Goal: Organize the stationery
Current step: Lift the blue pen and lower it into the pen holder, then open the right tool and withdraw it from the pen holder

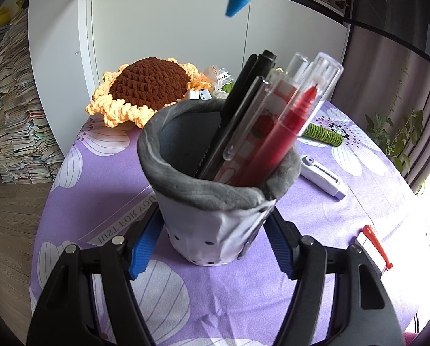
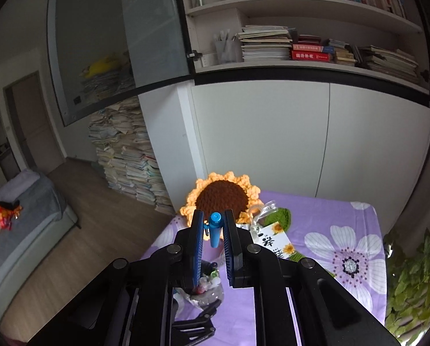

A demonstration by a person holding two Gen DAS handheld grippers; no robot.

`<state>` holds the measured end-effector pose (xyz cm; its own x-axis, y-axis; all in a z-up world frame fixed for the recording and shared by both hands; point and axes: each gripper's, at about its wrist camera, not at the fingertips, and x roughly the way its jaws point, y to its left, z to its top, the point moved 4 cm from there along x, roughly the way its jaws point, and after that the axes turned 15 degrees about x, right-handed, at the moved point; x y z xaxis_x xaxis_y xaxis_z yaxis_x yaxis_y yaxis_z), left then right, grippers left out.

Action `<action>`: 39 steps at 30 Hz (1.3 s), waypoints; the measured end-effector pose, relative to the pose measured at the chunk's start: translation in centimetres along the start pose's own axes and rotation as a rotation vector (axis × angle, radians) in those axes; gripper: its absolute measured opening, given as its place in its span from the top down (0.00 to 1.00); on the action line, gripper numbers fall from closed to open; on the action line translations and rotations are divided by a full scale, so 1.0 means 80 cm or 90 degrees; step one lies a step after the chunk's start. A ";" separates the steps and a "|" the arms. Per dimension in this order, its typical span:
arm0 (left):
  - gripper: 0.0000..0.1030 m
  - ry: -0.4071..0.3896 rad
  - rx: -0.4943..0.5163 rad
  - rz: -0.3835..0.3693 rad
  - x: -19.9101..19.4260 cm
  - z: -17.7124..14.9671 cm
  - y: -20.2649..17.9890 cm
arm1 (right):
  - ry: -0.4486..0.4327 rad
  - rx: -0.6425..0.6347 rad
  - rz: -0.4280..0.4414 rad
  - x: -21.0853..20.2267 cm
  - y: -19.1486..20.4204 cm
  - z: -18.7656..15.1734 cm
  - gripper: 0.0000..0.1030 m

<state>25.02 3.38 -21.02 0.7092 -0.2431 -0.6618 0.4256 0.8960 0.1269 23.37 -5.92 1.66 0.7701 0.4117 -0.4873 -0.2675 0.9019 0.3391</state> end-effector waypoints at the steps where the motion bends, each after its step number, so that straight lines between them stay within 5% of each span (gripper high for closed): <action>1: 0.34 0.000 0.000 0.000 0.000 0.000 0.000 | 0.014 -0.007 0.005 0.008 0.006 -0.003 0.88; 7: 0.33 0.000 -0.001 0.000 0.002 0.001 0.002 | 0.099 -0.009 0.002 0.069 0.009 -0.034 0.88; 19: 0.34 0.001 0.003 0.000 0.002 0.001 0.000 | 0.105 -0.005 -0.010 0.071 0.003 -0.039 0.88; 39: 0.33 0.000 0.003 0.000 0.002 0.001 0.000 | 0.244 0.067 -0.012 0.133 -0.029 -0.081 0.88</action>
<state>25.20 3.32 -21.07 0.7090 -0.2424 -0.6623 0.4280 0.8942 0.1309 28.43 -2.76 -9.50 0.4975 0.4322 -0.7521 -0.1797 0.8996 0.3980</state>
